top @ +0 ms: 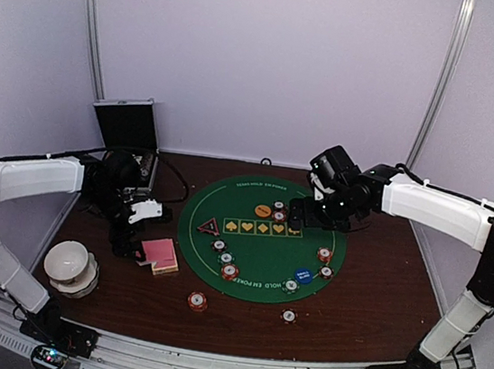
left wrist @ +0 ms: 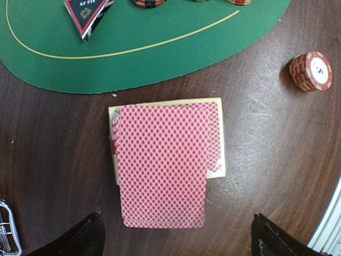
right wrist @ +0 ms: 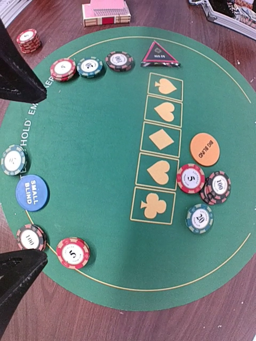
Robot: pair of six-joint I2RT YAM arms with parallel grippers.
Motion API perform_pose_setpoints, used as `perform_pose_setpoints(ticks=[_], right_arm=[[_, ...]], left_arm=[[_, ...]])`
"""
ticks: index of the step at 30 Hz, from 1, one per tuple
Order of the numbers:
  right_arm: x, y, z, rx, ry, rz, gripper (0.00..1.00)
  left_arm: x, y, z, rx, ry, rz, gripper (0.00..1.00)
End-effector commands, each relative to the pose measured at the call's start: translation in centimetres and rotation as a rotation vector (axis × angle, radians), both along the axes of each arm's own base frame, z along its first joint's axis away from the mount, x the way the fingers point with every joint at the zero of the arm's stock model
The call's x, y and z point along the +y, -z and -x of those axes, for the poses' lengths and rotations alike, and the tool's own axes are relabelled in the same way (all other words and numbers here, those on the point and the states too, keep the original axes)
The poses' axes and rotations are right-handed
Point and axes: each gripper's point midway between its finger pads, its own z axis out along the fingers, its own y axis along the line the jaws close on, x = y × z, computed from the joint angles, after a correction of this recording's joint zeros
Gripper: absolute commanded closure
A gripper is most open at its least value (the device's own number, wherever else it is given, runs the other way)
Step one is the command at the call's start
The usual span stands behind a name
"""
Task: Distribute texas hold em gaming equipment
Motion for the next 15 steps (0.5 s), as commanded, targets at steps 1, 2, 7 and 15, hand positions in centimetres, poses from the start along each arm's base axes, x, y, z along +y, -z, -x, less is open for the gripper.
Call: perform_pose_setpoints(ticks=[1, 2, 7, 15], right_arm=[[1.2, -1.9, -0.4, -0.034, 0.001, -0.054, 0.00], [1.2, -1.9, -0.3, -0.033, -0.001, -0.053, 0.00], [1.3, -1.7, 0.0, -0.031, -0.005, -0.053, 0.00], [1.8, -1.7, 0.5, -0.016, -0.026, -0.073, 0.01]], left_arm=[[-0.3, 0.9, -1.0, -0.048, 0.045, -0.013, 0.02], [-0.2, 1.0, -1.1, -0.046, 0.046, -0.017, 0.02], [-0.2, 1.5, -0.9, -0.026, 0.051, -0.022, 0.03], [-0.2, 2.2, -0.3, 0.005, 0.073, -0.031, 0.03]])
